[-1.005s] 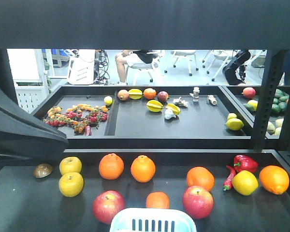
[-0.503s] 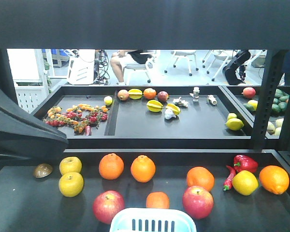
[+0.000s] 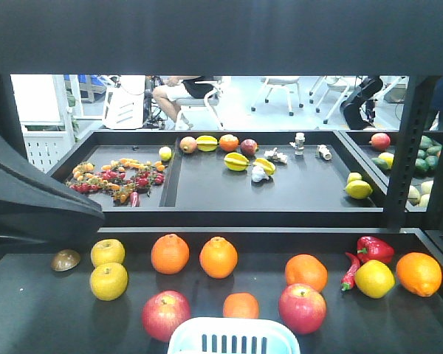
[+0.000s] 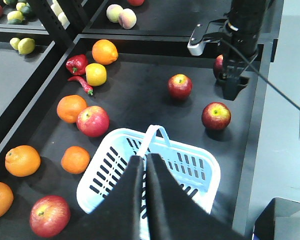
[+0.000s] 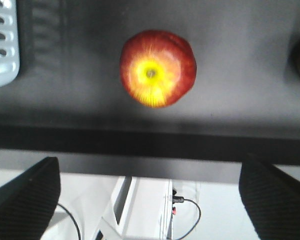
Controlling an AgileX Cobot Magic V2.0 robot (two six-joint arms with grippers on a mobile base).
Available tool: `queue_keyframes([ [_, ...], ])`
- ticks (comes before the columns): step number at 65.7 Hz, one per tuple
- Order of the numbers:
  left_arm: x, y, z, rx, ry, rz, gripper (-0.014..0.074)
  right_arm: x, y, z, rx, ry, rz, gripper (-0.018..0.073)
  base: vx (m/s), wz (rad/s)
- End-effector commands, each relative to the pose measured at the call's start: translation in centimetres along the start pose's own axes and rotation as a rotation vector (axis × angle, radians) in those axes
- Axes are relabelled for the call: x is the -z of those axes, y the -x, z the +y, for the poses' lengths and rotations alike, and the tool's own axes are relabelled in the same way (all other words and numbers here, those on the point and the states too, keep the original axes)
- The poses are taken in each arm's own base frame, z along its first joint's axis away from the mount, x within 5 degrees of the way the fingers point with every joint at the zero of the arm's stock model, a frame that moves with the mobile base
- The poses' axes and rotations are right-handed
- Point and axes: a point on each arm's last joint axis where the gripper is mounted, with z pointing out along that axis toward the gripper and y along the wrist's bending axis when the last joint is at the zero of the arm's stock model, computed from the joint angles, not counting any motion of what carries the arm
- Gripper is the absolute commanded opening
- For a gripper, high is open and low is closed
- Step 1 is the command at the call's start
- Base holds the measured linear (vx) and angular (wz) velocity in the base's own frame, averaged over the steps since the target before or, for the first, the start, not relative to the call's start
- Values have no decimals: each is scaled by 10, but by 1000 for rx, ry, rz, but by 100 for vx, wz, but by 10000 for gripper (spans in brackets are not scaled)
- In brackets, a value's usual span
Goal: Pick three apples into basket with both arms
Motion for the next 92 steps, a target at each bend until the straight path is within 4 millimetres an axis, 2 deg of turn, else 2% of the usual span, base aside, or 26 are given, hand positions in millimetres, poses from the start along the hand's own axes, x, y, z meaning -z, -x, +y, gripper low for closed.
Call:
queue_keyframes([
  [1,12,10,-5,-4,13,-80,-8,-2,12,0,-21,21,-54,708,0,0],
  [11,12,10,-5,-4,13,-80,-8,-19,27,0,-26,41,-60,706,0,0],
  [26,12,10,-5,-4,13,-80,-8,-44,39,-5,-21,20,-7,700,0,0],
  [38,12,10,-5,-4,13,-80,-8,-60,45,3,41,-3,14,695,0,0],
  [47,12,10,-5,-4,13,-80,-8,-67,48,11,82,-13,13,692,0,0],
  [92,12,10,-5,-4,13,-80,-8,-96,56,8,72,-22,67,686,0,0],
])
